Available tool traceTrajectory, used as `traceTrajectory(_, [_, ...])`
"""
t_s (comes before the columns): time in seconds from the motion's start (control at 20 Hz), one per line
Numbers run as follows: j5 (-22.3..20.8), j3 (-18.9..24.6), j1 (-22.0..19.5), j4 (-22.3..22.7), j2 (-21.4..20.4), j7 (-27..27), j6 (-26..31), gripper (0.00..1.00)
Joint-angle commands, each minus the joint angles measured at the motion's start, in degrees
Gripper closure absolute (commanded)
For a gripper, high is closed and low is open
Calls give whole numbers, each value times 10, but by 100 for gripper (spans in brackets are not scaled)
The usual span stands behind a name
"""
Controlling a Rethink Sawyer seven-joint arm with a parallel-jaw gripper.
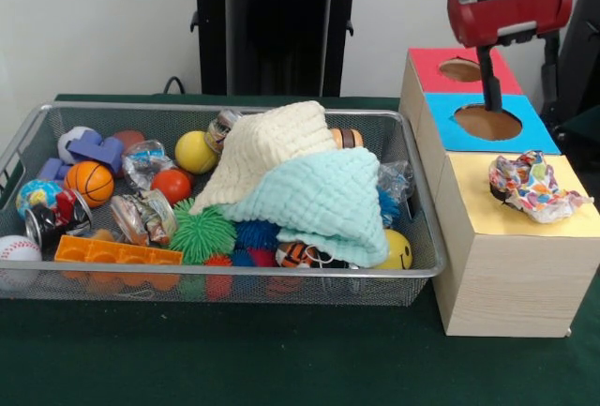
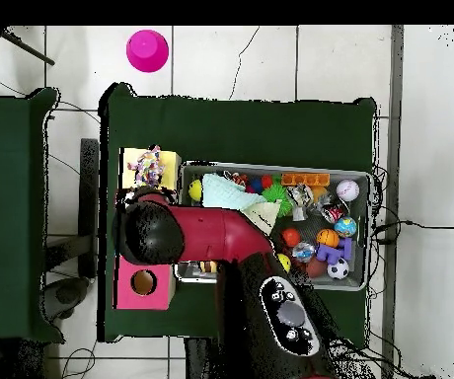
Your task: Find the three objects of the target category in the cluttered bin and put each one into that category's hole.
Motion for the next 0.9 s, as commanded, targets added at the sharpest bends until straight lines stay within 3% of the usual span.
traceTrajectory(0.05, [31, -63, 24, -70, -35, 129, 128, 0])
traceTrajectory(0.3, [29, -70, 33, -98, -26, 121, 128, 0])
traceTrajectory(0.75, [13, -98, 56, -203, 4, 104, 197, 0])
traceTrajectory(0.9, [11, -101, 57, -220, 13, 95, 191, 0])
